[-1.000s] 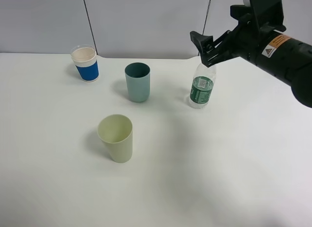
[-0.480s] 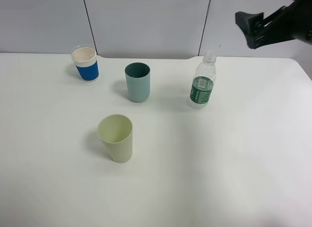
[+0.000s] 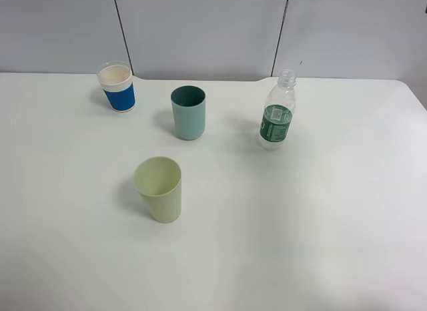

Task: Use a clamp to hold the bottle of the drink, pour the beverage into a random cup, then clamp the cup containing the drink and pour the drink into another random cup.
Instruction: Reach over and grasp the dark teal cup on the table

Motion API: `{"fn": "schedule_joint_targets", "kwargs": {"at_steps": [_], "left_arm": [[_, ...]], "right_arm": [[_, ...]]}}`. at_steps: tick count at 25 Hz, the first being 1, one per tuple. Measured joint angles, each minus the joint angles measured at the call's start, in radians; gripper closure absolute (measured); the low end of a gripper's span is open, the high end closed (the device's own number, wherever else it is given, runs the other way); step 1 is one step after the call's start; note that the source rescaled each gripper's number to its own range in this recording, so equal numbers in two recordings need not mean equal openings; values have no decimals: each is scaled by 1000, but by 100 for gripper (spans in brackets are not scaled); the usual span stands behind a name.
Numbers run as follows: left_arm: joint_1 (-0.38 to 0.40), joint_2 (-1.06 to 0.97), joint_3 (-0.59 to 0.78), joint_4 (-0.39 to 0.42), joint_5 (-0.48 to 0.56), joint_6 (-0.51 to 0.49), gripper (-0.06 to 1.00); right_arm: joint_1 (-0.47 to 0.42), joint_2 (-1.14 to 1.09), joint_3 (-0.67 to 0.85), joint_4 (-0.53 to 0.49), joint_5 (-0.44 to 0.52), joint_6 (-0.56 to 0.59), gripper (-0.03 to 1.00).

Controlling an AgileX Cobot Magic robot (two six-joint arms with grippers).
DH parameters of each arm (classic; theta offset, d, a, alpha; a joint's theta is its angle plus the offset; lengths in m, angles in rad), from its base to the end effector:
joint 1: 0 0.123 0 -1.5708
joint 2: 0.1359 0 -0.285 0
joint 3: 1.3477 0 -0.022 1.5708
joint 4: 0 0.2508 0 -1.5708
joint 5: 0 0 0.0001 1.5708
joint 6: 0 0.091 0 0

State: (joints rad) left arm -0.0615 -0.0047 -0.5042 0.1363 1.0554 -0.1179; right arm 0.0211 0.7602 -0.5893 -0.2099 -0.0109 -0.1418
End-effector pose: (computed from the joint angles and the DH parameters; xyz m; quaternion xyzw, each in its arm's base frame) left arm -0.0056 0.0111 0.2795 -0.0266 0.8471 0.0206 0.5303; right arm 0.1644 0.0037 0.3398 -0.1365 0.7196 -0.1112 0.6717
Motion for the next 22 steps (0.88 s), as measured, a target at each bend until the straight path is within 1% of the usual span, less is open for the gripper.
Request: {"fn": "schedule_joint_targets", "kwargs": {"at_steps": [4,7,10,13,18,22], "left_arm": [[0,0,0,0,0,0,-6],[0,0,0,0,0,0,-6],[0,0,0,0,0,0,-6],[0,0,0,0,0,0,-6],[0,0,0,0,0,0,-6],[0,0,0,0,0,0,-6]], "right_arm": [[0,-121,0,28,135,3,-3],[0,-220,0,53,255,3,-3],[0,-329,0,60,410,3,-3],[0,-446,0,60,532,4,-3],[0,-607,0,78,687,4,-3],[0,-697,0,92,833,4,-3]]}}
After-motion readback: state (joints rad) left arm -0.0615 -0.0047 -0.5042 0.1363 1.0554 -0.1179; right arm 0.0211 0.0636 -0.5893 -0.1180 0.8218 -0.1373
